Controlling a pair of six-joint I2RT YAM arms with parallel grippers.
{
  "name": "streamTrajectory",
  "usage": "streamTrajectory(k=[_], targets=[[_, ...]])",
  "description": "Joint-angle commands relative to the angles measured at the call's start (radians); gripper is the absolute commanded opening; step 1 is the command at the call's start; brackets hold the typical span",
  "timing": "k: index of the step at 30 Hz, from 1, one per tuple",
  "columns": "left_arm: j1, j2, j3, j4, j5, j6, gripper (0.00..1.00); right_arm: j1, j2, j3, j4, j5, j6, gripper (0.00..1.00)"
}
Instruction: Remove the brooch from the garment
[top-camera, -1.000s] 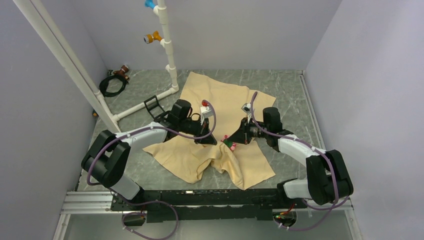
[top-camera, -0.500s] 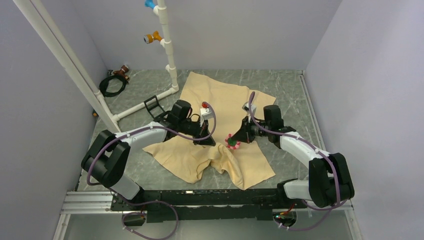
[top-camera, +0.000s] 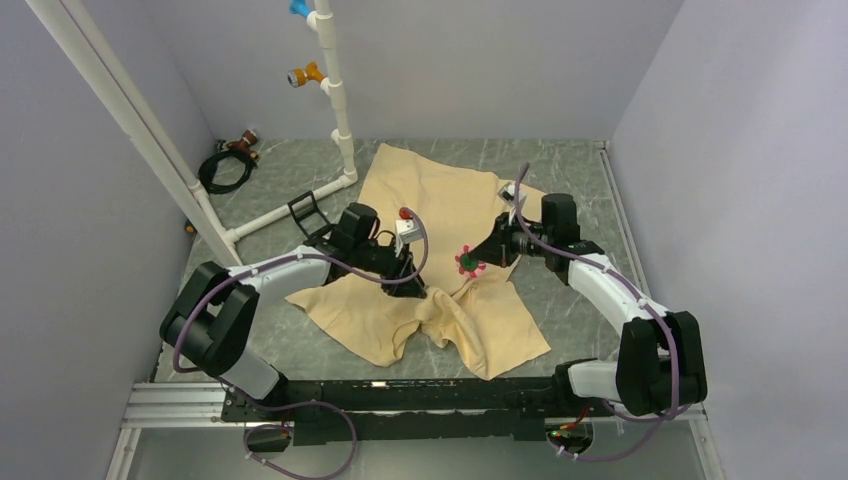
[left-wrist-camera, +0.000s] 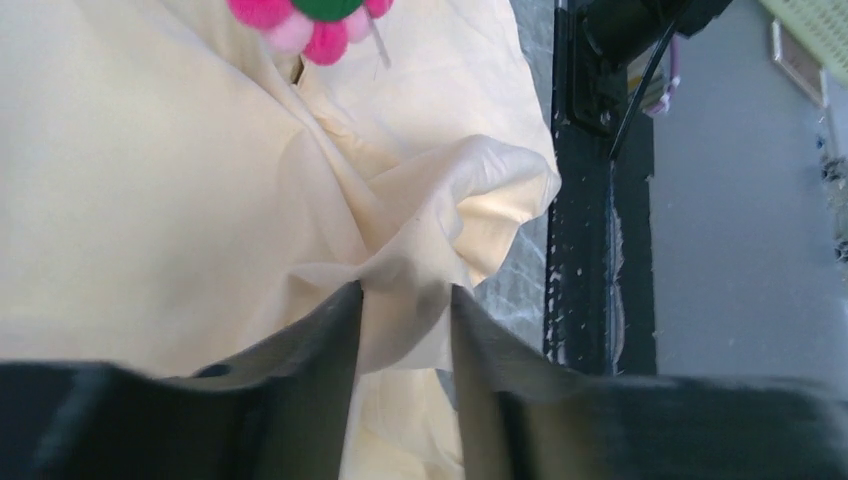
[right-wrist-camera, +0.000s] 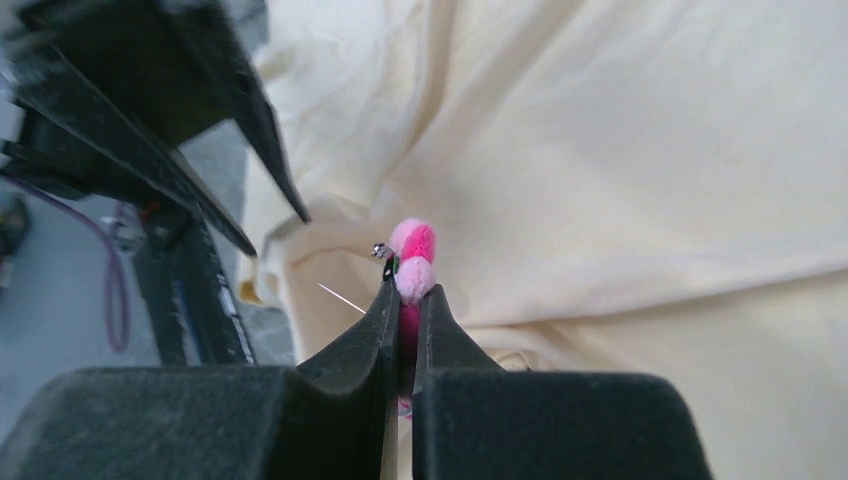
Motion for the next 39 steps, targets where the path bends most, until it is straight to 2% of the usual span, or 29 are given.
streamTrajectory(k=[1, 2, 3, 5, 8, 12, 15, 17, 24, 39], targets=[[0.023, -0.076, -0.021, 0.013, -0.014, 0.046, 0.53, -0.023, -0.026, 0.054, 0.143, -0.149, 0.154, 0.00], [0.031, -0.094, -0.032, 0.035, -0.017, 0.039, 0.58, -0.023, -0.025, 0.052, 0.174, -0.176, 0.193, 0.00], [0.042, -0.115, -0.043, 0.062, -0.013, 0.030, 0.68, -0.024, -0.022, 0.047, 0.210, -0.203, 0.236, 0.00], [0.062, -0.154, -0.067, 0.131, 0.021, -0.005, 0.69, -0.024, -0.013, 0.029, 0.284, -0.250, 0.322, 0.00], [0.068, -0.169, -0.064, 0.182, 0.112, -0.052, 0.62, -0.024, 0.008, -0.010, 0.435, -0.296, 0.482, 0.00], [0.048, -0.170, -0.093, 0.355, 0.200, -0.211, 0.46, -0.024, 0.041, -0.071, 0.684, -0.322, 0.726, 0.00], [0.022, -0.160, -0.105, 0.465, 0.259, -0.316, 0.42, -0.025, 0.063, -0.102, 0.815, -0.333, 0.856, 0.00], [0.005, -0.158, -0.112, 0.554, 0.284, -0.395, 0.42, -0.025, 0.069, -0.108, 0.830, -0.336, 0.877, 0.00], [-0.030, -0.128, -0.132, 0.841, 0.295, -0.611, 0.53, -0.024, 0.087, -0.124, 0.909, -0.344, 0.956, 0.00], [-0.064, -0.075, -0.057, 0.845, 0.244, -0.642, 0.55, -0.015, 0.063, -0.139, 0.845, -0.330, 0.894, 0.00]])
